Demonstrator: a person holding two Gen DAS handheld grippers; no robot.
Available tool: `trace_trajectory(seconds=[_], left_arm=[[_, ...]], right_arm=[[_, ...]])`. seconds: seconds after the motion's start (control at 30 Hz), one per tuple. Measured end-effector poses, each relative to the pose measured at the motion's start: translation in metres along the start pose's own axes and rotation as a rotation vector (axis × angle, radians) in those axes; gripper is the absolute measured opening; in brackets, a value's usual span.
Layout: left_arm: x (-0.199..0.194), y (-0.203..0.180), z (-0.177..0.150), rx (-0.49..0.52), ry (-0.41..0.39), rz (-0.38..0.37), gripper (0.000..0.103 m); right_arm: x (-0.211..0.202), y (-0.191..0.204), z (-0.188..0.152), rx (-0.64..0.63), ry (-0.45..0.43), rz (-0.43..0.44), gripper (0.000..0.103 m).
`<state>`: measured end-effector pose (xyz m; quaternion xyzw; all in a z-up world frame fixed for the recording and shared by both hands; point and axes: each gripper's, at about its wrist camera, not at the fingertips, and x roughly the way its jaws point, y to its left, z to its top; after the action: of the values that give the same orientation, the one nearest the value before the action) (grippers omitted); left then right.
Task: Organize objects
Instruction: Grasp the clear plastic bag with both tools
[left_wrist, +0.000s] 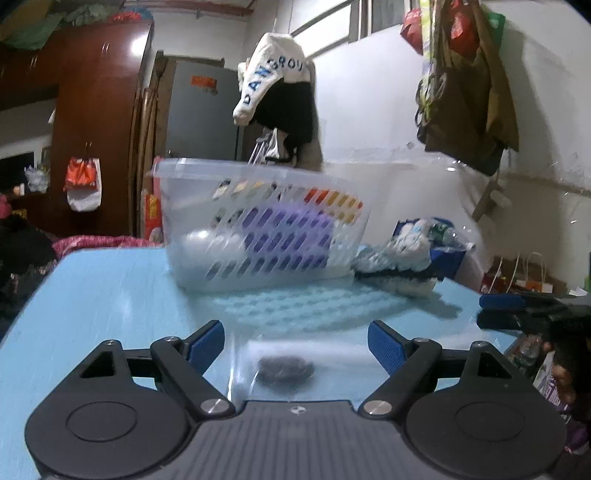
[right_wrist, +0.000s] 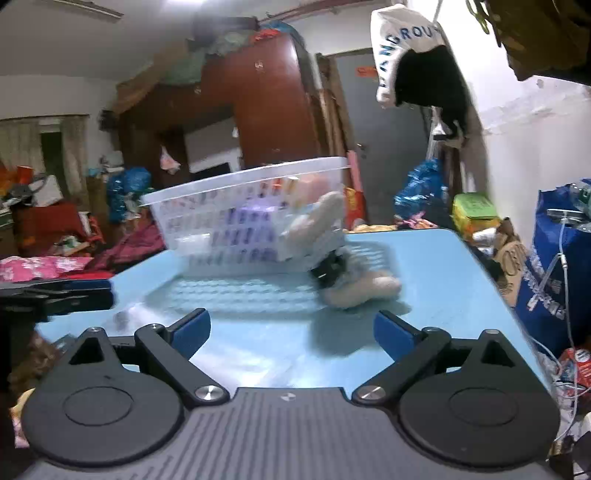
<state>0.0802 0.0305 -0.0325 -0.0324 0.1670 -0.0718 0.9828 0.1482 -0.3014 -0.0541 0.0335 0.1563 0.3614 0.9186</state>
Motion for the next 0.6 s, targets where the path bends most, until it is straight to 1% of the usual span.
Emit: trace_trajectory(seconds=[0.1,0.17,0.2,0.27,0.33,0.4,0.43,0.47,0.53,0.6], left_arm=[[0.006,0.006,-0.004,-0.013,0.022,-0.006,0.087],[0.011,0.008,-0.006,-0.020,0.033,-0.008,0.087],[0.012,0.008,-0.006,-0.020,0.036,-0.010,0.087],[0.014,0.007,-0.008,-0.008,0.039,-0.007,0.087],[0.017,0.005,-0.010,-0.001,0.046,-0.003,0.087],[0.017,-0.001,-0.013,0.031,0.038,-0.006,0.087],[0.017,-0.005,-0.014,0.051,0.036,-0.010,0.085],[0.016,-0.009,-0.016,0.072,0.034,-0.013,0.080],[0.015,-0.016,-0.018,0.107,0.030,0.007,0.070],[0.014,-0.016,-0.017,0.103,0.024,0.017,0.051]], right_arm=[[-0.002,0.016,-0.008,-0.064,0.043,0.022,0.087],[-0.002,0.023,-0.014,-0.086,0.076,0.041,0.071],[-0.001,0.025,-0.017,-0.096,0.091,0.045,0.071],[-0.003,0.029,-0.020,-0.118,0.086,0.025,0.069],[-0.006,0.030,-0.021,-0.117,0.083,0.027,0.068],[-0.006,0.034,-0.023,-0.142,0.079,0.015,0.066],[-0.006,0.038,-0.025,-0.167,0.074,0.003,0.064],[-0.005,0.039,-0.025,-0.174,0.070,0.003,0.057],[-0.006,0.043,-0.026,-0.186,0.066,0.023,0.048],[-0.006,0.045,-0.025,-0.201,0.068,0.026,0.046]])
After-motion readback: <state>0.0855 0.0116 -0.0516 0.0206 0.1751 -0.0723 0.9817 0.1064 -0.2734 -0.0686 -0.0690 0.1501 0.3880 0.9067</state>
